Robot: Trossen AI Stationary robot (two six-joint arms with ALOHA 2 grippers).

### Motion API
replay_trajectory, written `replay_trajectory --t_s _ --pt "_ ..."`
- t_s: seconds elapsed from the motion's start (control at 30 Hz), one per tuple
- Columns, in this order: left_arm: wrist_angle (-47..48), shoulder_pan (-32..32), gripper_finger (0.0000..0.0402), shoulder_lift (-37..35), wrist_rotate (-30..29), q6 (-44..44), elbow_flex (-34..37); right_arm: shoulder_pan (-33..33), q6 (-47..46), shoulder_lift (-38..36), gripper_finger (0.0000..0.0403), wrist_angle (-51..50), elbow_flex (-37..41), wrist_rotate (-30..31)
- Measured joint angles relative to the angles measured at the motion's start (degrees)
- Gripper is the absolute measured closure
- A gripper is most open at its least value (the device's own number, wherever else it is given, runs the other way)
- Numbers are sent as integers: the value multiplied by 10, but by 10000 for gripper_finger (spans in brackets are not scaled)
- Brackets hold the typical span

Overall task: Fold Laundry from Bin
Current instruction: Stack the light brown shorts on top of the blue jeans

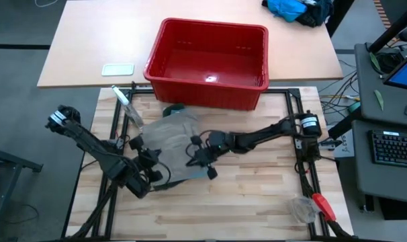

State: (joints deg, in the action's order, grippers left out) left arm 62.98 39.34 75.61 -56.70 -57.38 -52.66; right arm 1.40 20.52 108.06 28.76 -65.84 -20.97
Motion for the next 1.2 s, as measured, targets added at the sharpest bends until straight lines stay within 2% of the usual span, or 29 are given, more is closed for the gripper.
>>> replay_trajectory --t_s 0.23,0.43,0.57,0.93,1.07,1.2 --pt "-56 -79 402 -57 28 29 69 -1 -32 24 394 78 38 1" --pt "-187 -155 402 -114 68 148 147 -9 -20 43 394 76 42 0" --pt "-240 -187 401 -148 80 191 192 -12 -5 51 394 62 42 -1" --pt "-244 -215 401 -217 68 172 250 -12 5 50 394 -25 43 -5" --pt "-238 -215 401 -236 67 168 247 -12 -13 45 394 -36 43 -5" --pt "-220 -215 401 -246 66 203 213 -11 -33 12 394 -61 44 -4"
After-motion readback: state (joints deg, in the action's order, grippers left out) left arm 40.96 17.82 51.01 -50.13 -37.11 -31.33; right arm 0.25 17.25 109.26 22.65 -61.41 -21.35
